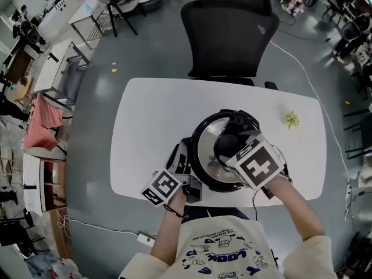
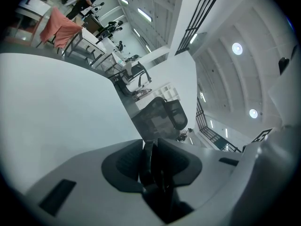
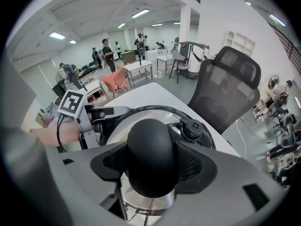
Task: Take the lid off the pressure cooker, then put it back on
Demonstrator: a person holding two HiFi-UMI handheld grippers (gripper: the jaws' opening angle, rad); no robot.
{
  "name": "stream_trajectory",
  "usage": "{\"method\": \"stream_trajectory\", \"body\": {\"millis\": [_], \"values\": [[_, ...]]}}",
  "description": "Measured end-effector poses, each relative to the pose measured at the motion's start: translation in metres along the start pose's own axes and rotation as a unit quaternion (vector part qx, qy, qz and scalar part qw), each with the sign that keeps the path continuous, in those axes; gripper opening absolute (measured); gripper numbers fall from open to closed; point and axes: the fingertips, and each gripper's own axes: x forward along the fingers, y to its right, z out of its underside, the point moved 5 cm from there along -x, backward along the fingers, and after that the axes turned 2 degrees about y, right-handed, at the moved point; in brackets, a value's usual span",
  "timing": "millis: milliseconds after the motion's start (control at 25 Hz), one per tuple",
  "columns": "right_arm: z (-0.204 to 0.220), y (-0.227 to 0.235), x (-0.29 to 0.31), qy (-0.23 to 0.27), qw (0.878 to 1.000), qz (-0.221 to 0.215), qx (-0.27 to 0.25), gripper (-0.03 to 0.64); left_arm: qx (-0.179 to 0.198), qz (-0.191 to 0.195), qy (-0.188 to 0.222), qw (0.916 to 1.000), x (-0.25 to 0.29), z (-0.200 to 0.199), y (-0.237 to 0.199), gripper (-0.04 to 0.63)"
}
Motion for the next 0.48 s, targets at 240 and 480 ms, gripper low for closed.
{"method": "stream_trajectory", "body": {"millis": [240, 480], "values": [[0.0017, 0.0003, -0.0002, 0.004, 1.0, -0.002, -0.004, 0.31, 0.001, -0.002, 0.001, 1.0, -0.0002, 0.0014, 0.0003, 0.112], [0.0027, 0.0004, 0.0, -0.003, 1.0, -0.015, -0.014, 0.31, 0.002, -0.005, 0.001, 1.0, -0.0009, 0.0016, 0.001, 0.112]]}}
